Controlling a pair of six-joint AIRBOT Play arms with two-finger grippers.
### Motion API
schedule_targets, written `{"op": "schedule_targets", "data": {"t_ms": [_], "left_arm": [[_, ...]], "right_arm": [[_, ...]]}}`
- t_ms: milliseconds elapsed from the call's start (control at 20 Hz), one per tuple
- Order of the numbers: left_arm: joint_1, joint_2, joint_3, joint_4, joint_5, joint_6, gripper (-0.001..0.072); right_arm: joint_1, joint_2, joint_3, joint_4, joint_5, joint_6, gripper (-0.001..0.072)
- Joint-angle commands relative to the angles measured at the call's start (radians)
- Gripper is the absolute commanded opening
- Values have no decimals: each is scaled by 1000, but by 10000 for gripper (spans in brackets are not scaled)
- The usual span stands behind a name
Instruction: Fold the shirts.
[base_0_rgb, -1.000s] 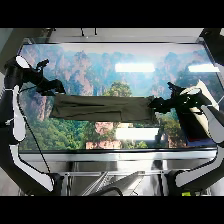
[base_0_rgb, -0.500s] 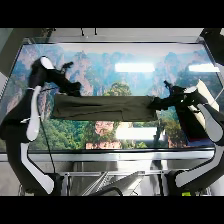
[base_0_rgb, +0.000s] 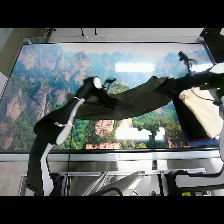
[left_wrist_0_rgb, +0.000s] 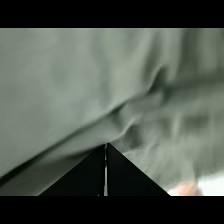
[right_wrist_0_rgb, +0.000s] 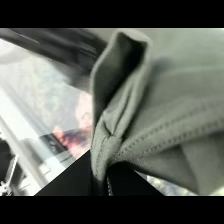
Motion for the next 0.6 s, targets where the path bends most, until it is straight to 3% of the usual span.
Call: {"op": "schedule_targets", "data": {"t_ms": [0, 350, 450, 550], "left_arm": [[-140, -56, 26, -46, 193, -34, 16], [-245, -114, 167, -248, 277, -35, 16], [-218, -60, 137, -249, 227, -34, 16], [-146, 27, 99, -246, 91, -4, 16]], "right_arm": [[0, 62, 85, 11, 96, 48, 22], [1, 57, 149, 10, 102, 82, 22], [2, 41, 149, 10, 102, 109, 22], [11, 19, 147, 10, 100, 142, 22]]}}
